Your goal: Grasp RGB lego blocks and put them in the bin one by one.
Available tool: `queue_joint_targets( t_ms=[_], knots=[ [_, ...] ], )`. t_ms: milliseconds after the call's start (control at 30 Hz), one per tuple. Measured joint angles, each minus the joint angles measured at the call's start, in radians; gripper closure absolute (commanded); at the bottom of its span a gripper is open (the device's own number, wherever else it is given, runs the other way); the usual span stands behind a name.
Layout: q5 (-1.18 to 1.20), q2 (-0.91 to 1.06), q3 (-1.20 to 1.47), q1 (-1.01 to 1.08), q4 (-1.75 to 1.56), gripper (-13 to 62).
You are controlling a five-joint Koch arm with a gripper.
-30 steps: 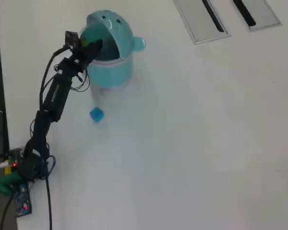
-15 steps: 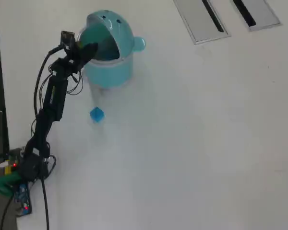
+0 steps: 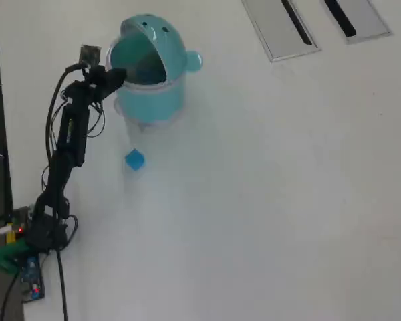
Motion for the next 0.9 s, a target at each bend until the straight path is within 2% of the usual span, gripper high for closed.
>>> queue_joint_targets(
  t_ms=[333, 767, 900],
  knots=[
    [0.040, 0.072, 0.000, -0.051, 0.155, 18.5],
    [0.041, 0.222, 0.003, -0.003, 0.296, 17.8],
    [0.058, 0.313, 0.173, 0.028, 0.302, 17.9]
  ],
)
